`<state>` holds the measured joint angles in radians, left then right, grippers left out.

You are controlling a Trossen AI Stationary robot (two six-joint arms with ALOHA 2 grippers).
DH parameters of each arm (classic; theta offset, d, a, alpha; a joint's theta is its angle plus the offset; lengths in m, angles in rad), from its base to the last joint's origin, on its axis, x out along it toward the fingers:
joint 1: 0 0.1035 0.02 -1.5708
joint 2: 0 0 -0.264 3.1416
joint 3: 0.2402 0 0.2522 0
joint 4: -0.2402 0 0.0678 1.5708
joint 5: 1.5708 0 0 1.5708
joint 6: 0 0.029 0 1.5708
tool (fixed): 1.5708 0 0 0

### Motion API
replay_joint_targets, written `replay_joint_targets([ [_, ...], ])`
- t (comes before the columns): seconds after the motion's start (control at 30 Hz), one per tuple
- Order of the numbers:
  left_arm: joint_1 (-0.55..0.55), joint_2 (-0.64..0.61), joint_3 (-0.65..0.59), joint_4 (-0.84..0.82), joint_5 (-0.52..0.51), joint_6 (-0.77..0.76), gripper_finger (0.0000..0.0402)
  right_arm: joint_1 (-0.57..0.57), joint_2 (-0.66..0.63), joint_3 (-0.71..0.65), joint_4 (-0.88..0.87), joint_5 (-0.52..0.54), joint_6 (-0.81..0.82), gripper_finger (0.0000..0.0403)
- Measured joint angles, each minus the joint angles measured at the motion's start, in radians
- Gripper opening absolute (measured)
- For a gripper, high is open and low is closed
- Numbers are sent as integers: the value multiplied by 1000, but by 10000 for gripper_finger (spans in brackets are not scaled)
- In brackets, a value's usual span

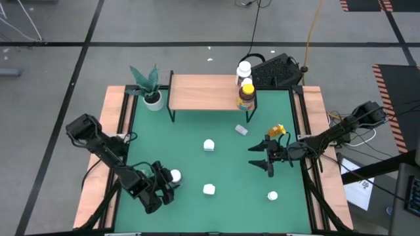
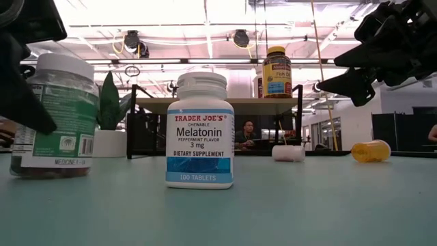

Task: Pick and place medicine bottles onto shelf by color
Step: Put the green white medicine bottle on the shelf

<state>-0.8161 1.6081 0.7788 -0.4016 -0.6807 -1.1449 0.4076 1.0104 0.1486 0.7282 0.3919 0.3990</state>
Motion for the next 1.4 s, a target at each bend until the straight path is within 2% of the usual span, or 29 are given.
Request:
replay_joint_targets([
  [0.13, -8, 0, 0, -1, 2, 8, 253, 0, 0, 0, 1, 0, 1, 281],
  [0.4, -11, 0, 0, 6, 6, 73, 273, 0, 0, 0, 16, 0, 1, 281],
  [0.53, 2, 0, 0, 35, 11, 170, 271, 0, 2, 3, 65, -9, -34, 281],
  [0.67, 35, -24, 0, 94, 19, 290, 265, 0, 42, 60, 92, -63, -106, 281],
  [0.87, 81, -105, 0, 219, 26, 542, 265, 0, 220, 218, 91, -137, -245, 281],
  [0.97, 114, -122, 0, 318, 101, 710, 266, 0, 319, 300, 91, -146, -319, 281],
  [1.13, 192, -118, 0, 497, 295, 954, 267, -16, 439, 438, 89, -301, -381, 281],
  [1.27, 265, -113, 0, 569, 446, 1082, 268, -44, 503, 565, 42, -470, -409, 281],
  [1.4, 332, -113, 0, 590, 596, 1124, 268, -59, 538, 683, -89, -539, -484, 281],
])
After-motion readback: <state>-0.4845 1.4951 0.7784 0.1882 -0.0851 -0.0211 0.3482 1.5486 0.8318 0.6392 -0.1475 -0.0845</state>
